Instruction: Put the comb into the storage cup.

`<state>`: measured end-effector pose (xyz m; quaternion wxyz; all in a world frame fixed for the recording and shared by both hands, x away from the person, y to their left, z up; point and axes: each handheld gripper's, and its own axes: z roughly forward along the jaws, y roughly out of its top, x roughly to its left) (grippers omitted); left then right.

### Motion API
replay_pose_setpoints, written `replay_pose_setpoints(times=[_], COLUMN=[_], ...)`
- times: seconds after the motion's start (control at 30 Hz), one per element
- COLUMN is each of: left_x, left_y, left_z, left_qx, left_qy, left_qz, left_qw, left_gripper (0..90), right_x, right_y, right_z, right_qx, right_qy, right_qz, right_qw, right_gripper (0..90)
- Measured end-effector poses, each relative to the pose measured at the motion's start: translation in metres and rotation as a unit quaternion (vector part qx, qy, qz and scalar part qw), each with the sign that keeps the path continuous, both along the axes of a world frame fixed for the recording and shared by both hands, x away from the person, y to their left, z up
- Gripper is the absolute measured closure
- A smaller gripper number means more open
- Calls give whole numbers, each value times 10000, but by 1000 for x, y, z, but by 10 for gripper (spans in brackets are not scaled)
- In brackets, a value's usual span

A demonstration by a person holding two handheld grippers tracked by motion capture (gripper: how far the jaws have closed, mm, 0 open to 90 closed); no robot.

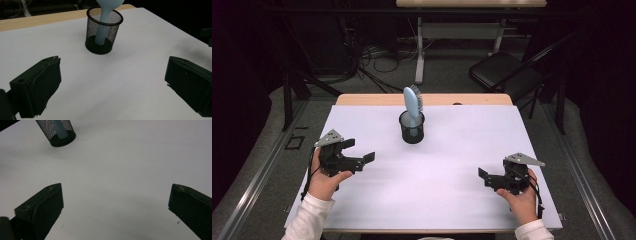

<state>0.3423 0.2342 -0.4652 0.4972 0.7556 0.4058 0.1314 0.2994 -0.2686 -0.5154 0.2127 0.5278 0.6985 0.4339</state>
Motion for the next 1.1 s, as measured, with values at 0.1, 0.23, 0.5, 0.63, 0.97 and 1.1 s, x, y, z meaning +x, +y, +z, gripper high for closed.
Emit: replay_pose_setpoints(times=[0.1, 0.23, 0.5, 0.63, 0.97, 1.1], left_x=[0, 1, 2, 2, 2, 2], left_y=[0, 1, 1, 1, 1, 0], left_z=[-1, -3, -7, -8, -10, -10], left_qx=[-6, 8, 6, 10, 22, 21], left_qy=[3, -12, -2, -4, -2, -5], left_qz=[8, 22, 46, 48, 51, 46], left_qw=[10000, 10000, 10000, 10000, 10000, 10000], left_gripper=[7, 7, 7, 7, 7, 7], right_x=[0, 0, -1, -2, -1, 0], right_y=[-1, -3, -4, -5, -4, -4], right_z=[-2, -4, -7, -9, -14, -15], right_qx=[22, 30, 85, 96, 47, 9], right_qy=[28, 29, 23, 25, 25, 53], right_qz=[-34, -72, -130, -154, -174, -161], right_qw=[10000, 10000, 9999, 9998, 9998, 9999], right_gripper=[0, 0, 0, 2, 2, 2])
